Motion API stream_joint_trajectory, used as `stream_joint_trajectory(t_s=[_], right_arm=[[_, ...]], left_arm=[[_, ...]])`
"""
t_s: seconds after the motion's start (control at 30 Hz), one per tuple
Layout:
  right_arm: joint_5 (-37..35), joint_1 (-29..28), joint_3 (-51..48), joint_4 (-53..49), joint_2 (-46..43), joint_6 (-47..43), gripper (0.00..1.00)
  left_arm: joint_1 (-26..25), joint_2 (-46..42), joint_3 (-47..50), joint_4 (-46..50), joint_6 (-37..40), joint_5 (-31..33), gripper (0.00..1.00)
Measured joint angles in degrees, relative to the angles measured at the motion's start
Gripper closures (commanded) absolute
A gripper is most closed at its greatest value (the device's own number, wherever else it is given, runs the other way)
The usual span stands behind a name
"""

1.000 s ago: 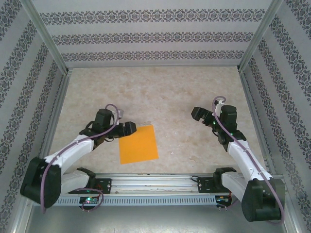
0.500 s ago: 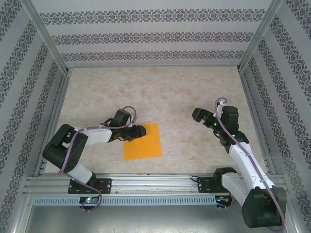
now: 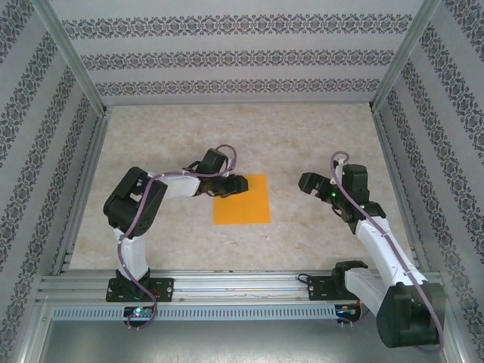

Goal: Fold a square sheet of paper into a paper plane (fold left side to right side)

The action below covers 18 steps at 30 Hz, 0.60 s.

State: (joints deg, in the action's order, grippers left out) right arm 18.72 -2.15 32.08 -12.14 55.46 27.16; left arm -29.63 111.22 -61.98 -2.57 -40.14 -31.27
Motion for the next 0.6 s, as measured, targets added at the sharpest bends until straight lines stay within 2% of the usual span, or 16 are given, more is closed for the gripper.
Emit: stream_joint_trajectory(t_s=[0.17, 0.3, 0.4, 0.6], right_arm=[[0.0, -1.2, 2.7, -2.1, 4.1, -0.8, 0.05], [-1.6, -5.1, 7.4, -4.3, 9.7, -2.2, 0.04], [-4.4, -9.7, 11.4, -5.6, 14.4, -3.2, 0.04], [-9.9, -18.4, 20.6, -6.9, 26.1, -4.9, 0.02]], left_arm=[[-0.2, 1.7, -4.4, 3.9, 2.1, -0.2, 0.46], [-0.3, -0.1, -5.6, 7.0, 3.6, 0.3, 0.46], [-0.3, -4.6, -4.2, 8.2, 4.0, 1.6, 0.48], [-0.3, -14.0, 4.3, 7.9, 3.4, 3.1, 0.57]])
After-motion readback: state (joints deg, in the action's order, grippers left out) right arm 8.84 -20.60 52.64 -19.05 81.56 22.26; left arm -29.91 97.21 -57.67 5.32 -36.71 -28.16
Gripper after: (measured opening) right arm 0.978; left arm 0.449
